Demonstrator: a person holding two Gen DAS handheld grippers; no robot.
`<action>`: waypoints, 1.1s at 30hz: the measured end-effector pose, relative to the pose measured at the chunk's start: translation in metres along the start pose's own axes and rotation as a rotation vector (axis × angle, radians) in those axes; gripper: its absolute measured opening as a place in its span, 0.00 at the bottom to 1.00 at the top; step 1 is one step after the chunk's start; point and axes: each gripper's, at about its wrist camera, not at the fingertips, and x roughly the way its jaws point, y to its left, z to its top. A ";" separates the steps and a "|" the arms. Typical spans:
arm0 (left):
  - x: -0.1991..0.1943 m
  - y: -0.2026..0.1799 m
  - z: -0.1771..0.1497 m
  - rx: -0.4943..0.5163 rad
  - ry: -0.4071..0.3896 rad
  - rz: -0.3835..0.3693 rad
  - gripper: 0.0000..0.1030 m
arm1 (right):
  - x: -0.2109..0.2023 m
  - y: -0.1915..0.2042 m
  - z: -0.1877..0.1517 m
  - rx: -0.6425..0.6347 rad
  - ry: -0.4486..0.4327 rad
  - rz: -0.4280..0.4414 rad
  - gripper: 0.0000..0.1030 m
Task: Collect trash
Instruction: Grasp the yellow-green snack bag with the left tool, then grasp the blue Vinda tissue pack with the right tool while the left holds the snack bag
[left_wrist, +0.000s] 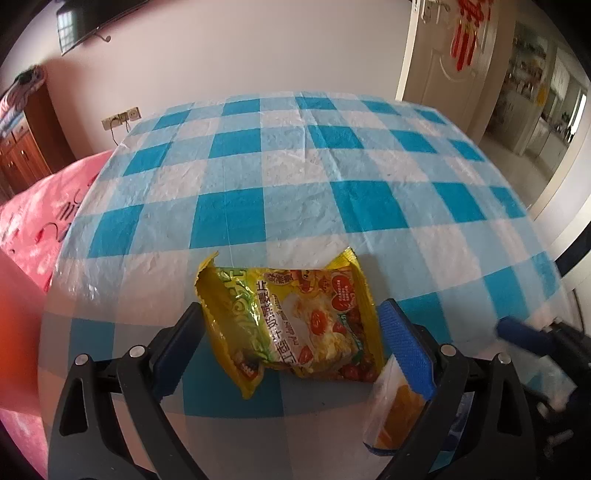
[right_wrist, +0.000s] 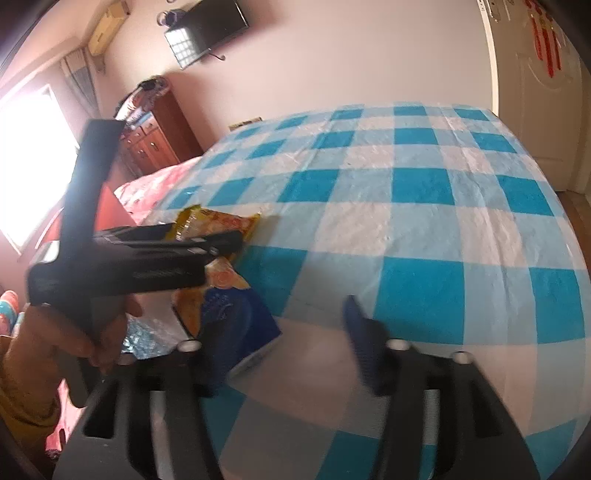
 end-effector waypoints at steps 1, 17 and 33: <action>0.001 -0.001 0.000 0.004 -0.002 0.006 0.92 | -0.001 0.001 0.000 -0.005 -0.003 0.011 0.70; 0.005 0.008 -0.003 -0.059 -0.019 0.021 0.75 | 0.021 0.032 0.004 -0.126 0.045 0.033 0.81; -0.009 0.027 -0.009 -0.135 -0.053 -0.048 0.51 | 0.034 0.040 0.003 -0.169 0.090 0.011 0.86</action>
